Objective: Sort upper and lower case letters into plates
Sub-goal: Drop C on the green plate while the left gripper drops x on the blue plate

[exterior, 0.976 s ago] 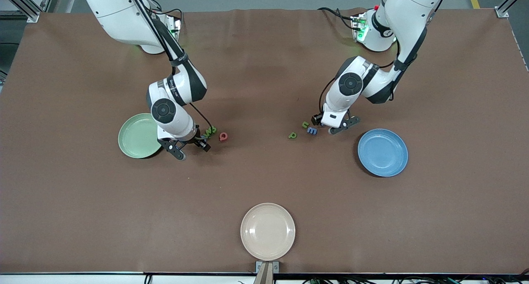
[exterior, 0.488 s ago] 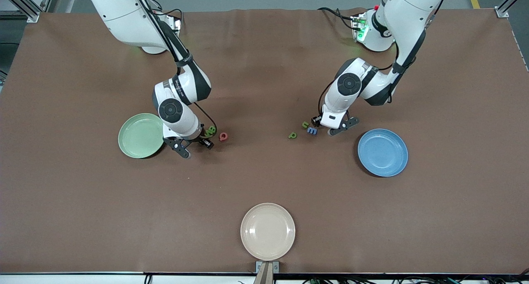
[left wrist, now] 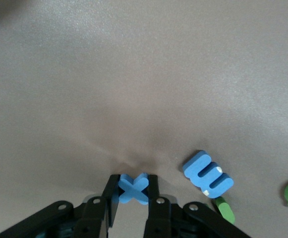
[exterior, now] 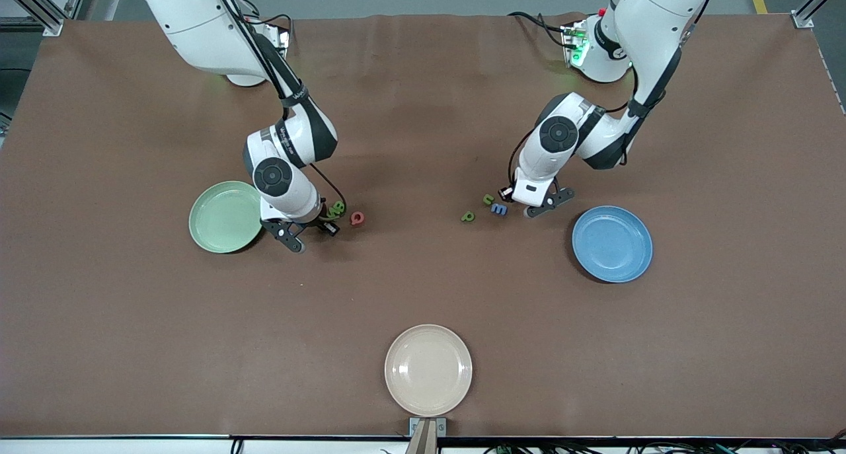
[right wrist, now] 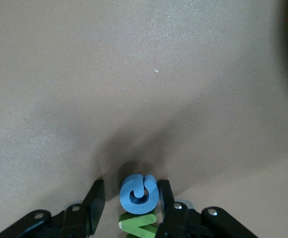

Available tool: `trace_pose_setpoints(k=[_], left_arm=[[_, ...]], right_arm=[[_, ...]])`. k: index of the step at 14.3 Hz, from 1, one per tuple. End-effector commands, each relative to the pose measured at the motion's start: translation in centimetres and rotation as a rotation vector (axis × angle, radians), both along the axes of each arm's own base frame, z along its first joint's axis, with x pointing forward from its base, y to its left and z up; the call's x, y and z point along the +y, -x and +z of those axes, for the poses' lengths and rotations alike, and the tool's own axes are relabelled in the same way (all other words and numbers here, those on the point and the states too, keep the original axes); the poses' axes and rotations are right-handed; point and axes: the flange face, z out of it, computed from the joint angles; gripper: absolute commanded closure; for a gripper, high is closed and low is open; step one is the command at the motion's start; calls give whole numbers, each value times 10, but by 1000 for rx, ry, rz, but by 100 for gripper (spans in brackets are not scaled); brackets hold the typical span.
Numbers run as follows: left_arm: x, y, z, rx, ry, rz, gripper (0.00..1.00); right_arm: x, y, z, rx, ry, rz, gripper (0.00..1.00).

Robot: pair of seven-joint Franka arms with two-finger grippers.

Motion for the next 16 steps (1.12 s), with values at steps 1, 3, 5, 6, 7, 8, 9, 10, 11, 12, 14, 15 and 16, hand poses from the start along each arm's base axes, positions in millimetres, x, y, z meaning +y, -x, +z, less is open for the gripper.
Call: trace_pose_setpoints(k=[1, 3, 5, 6, 7, 8, 9, 10, 11, 12, 14, 15, 16], left_arm=[[2, -5, 8, -31, 0, 3, 92], [6, -13, 34, -66, -12, 1, 96], [21, -28, 60, -88, -33, -21, 97], [34, -38, 72, -102, -40, -50, 97], [50, -49, 81, -110, -46, -92, 97], [67, -59, 84, -101, -56, -140, 97], [81, -65, 84, -96, -60, -184, 96], [97, -72, 82, -92, -59, -224, 96], [119, -80, 80, -90, -58, -267, 96], [140, -87, 79, -88, -57, -301, 96], [182, -95, 71, -68, -53, -342, 96], [199, -97, 64, -56, -48, -351, 95], [210, -97, 55, -39, -39, -367, 94]], right_arm=[[-4, 9, -5, 7, 15, -7, 83], [-7, 6, 0, 4, 13, -13, 96], [-16, -1, 21, -9, 7, -8, 98], [-29, -5, 33, 9, 10, 16, 99], [-46, -11, 46, 20, 7, 29, 99], [-62, -14, 59, 34, 5, 48, 99], [-76, -12, 67, 33, 1, 76, 99], [-95, -10, 75, 29, -2, 101, 99], [-117, -8, 79, 29, -5, 122, 99], [-138, -3, 81, 31, -10, 145, 99], [-162, 9, 80, 41, -14, 166, 99], [-179, 15, 77, 51, -17, 179, 99], [-193, 20, 71, 49, -17, 182, 99]])
